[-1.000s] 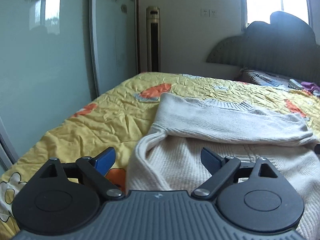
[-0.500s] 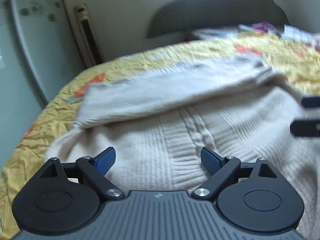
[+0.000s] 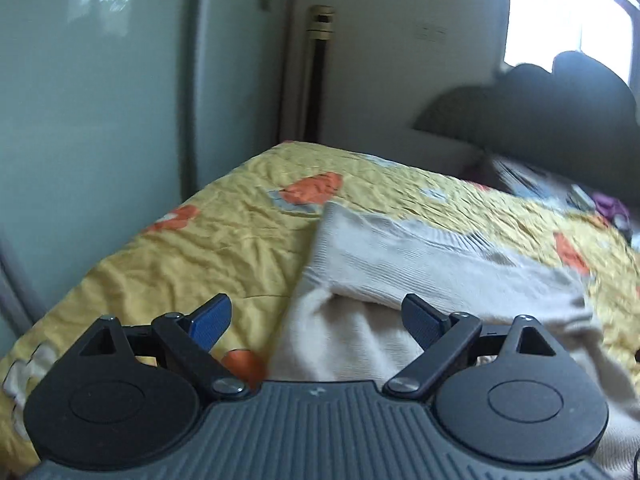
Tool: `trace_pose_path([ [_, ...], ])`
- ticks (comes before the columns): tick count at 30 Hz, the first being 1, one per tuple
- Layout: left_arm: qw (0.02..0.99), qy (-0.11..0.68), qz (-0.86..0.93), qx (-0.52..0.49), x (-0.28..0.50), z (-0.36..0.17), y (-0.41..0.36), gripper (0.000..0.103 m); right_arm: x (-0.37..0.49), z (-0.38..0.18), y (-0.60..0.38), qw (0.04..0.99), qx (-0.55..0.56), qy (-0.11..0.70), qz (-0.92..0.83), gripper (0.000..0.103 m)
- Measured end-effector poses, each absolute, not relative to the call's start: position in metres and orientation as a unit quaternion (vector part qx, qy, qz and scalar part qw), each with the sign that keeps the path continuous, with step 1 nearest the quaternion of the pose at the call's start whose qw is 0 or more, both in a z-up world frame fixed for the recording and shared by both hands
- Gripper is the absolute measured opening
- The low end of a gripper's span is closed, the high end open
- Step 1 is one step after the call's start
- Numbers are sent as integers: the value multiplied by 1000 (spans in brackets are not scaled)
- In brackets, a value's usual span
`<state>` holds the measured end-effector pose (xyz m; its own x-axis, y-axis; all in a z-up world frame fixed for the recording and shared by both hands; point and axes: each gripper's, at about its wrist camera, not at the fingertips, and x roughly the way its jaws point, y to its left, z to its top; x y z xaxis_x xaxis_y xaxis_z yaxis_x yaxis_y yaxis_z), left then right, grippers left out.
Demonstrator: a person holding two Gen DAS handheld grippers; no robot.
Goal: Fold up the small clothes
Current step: 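Smooth the folded sweater side with the left gripper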
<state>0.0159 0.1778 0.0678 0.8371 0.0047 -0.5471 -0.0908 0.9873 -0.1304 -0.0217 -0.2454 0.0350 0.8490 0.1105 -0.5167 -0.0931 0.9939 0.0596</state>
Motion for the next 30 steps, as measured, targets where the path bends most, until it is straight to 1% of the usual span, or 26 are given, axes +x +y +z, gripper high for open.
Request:
trace_pose_path([
  [2, 951, 290, 37, -99, 3, 70, 197, 93, -27, 39, -258, 961, 20, 272, 37, 89],
  [4, 946, 303, 59, -97, -9, 64, 208, 93, -30, 35, -265, 957, 43, 283, 40, 96],
  [5, 944, 311, 72, -88, -14, 56, 212, 93, -31, 28, -266, 954, 51, 291, 43, 96],
  [8, 929, 347, 111, -62, -19, 23, 221, 93, -32, 0, -255, 946, 49, 319, 44, 96],
  [11, 912, 382, 134, -64, -16, -10, 236, 93, -31, -27, -238, 931, 47, 357, 59, 94],
  [13, 905, 396, 133, -79, -17, -20, 245, 93, -36, -34, -229, 924, 33, 373, 71, 94],
  [18, 915, 389, 77, -74, -32, -8, 252, 93, -60, -29, -229, 927, -4, 367, 82, 95],
  [21, 915, 396, -4, -74, -43, 1, 247, 93, -71, -24, -238, 923, 17, 372, 92, 95],
  [23, 913, 400, -38, -71, -51, 4, 237, 93, -78, -22, -243, 921, 34, 376, 93, 95],
  [27, 911, 409, -59, -17, -63, 7, 203, 93, -90, -19, -246, 915, 50, 386, 108, 95],
  [30, 903, 423, -75, -1, -69, 4, 181, 93, -99, -16, -243, 909, 56, 395, 121, 94],
])
